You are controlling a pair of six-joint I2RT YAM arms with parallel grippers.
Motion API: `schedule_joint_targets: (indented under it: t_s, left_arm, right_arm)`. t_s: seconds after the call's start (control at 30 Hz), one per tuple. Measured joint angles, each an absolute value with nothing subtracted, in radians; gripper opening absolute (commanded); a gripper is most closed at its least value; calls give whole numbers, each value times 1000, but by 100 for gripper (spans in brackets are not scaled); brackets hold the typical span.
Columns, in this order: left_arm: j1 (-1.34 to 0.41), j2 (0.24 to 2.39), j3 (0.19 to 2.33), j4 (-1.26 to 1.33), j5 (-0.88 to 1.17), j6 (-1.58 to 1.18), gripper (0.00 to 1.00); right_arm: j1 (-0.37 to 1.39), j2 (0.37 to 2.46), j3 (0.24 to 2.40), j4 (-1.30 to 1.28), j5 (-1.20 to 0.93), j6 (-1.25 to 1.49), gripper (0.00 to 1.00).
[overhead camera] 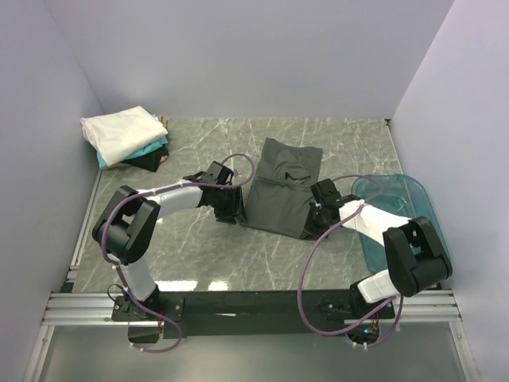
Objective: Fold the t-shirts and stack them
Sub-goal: Fold the tshirt
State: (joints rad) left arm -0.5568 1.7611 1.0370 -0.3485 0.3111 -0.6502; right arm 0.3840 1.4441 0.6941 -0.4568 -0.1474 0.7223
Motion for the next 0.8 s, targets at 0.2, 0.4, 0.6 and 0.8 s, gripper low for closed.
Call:
schedule_joint_targets:
  t_s: [0.2,0.4,0.6,0.8]
  left_arm:
    - [-564,1766,1036,-349,304,-659,50]
    - [-586,1778,1038,-348,292,-670,49]
    - [-595,1791,1044,-349,288,-679,38]
    - [-601,1808,1058,-353,264,-701,23]
  right_arm:
    - [384,1456,702,-456,-159,722,20]
    - [384,1457,702,-453,-165,721,20]
    - [384,1459,702,-451,-168,719,19]
    - [384,1462,704,-451,-171,711,13]
